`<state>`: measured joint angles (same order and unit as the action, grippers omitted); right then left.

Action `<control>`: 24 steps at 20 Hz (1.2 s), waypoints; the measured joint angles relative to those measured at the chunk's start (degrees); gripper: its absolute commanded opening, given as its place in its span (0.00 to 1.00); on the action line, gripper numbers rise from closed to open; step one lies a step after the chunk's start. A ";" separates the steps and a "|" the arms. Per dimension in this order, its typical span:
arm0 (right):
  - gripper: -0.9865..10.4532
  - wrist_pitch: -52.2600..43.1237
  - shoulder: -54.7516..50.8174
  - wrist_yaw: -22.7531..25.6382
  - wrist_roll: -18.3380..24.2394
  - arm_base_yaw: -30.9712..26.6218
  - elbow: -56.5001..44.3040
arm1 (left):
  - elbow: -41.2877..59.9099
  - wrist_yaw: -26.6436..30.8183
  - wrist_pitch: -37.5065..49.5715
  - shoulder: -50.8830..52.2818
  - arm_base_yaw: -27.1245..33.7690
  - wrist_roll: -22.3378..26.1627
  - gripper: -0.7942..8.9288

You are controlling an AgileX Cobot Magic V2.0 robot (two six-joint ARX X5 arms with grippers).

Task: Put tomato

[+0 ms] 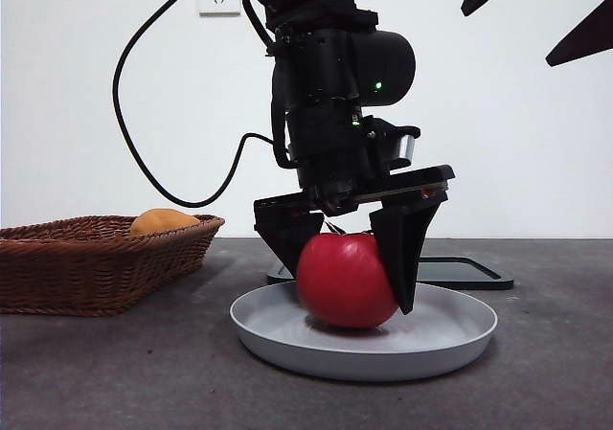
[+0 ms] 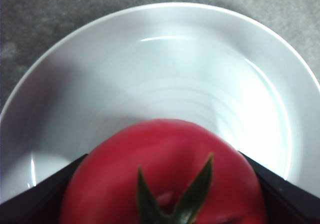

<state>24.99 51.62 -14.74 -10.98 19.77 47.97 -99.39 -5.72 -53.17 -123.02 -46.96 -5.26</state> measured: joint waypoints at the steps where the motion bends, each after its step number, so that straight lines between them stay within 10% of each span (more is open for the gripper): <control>1: 0.57 0.00 0.00 0.00 0.00 0.00 0.00 | 0.00 0.00 0.02 0.00 0.00 0.00 0.65; 4: 0.57 0.00 0.00 -0.02 0.00 0.00 0.00 | 0.00 0.02 0.26 -0.02 0.00 0.24 0.85; 24: 0.57 0.00 0.00 -0.02 0.00 0.00 0.00 | 0.00 0.02 -14.01 29.94 6.14 4.94 0.85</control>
<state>24.99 51.62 -14.76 -10.98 19.77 47.97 -99.39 -5.69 -67.18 -93.08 -40.82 -0.32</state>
